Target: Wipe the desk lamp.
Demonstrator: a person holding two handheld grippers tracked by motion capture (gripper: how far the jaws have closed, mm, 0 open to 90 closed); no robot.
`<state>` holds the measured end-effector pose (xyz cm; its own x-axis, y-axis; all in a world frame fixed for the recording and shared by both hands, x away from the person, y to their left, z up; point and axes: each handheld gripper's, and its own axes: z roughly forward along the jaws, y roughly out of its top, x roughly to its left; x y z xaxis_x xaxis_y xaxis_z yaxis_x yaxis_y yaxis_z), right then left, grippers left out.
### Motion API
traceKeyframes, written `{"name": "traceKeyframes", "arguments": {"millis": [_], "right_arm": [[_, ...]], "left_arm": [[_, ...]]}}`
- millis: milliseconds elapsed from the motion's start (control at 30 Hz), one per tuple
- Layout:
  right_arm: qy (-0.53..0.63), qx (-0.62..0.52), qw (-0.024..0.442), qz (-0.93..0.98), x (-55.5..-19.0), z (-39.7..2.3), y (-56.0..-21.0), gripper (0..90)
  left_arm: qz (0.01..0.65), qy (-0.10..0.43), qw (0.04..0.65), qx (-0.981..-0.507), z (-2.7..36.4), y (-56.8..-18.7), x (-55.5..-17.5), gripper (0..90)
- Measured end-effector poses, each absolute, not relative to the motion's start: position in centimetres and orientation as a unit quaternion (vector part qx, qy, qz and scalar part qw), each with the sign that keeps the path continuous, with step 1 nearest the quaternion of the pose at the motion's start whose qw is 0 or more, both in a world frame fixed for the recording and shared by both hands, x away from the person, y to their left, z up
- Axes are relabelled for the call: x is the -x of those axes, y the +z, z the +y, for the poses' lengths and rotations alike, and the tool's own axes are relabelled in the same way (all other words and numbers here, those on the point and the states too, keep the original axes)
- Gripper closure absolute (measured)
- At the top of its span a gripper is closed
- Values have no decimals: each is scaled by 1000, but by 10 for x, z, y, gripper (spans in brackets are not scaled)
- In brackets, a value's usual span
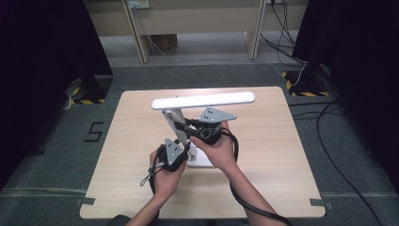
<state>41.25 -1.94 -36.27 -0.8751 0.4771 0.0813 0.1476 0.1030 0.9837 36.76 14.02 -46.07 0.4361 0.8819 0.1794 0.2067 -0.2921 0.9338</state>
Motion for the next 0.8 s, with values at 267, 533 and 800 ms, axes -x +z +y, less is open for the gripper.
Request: {"name": "traceKeyframes", "arguments": {"millis": [267,533,800], "right_arm": [[626,-205,137,740,-413,-16,-359,805],[628,-213,131,737,-416,-16,-361,811],[630,-215,121,736,-420,-16,-362,811]], "left_arm": [[380,371,456,-714,140,-461,-368,601],[379,373,455,-715,140,-461,-368,603],[377,375,451,-717,139,-460,-367,607]]}}
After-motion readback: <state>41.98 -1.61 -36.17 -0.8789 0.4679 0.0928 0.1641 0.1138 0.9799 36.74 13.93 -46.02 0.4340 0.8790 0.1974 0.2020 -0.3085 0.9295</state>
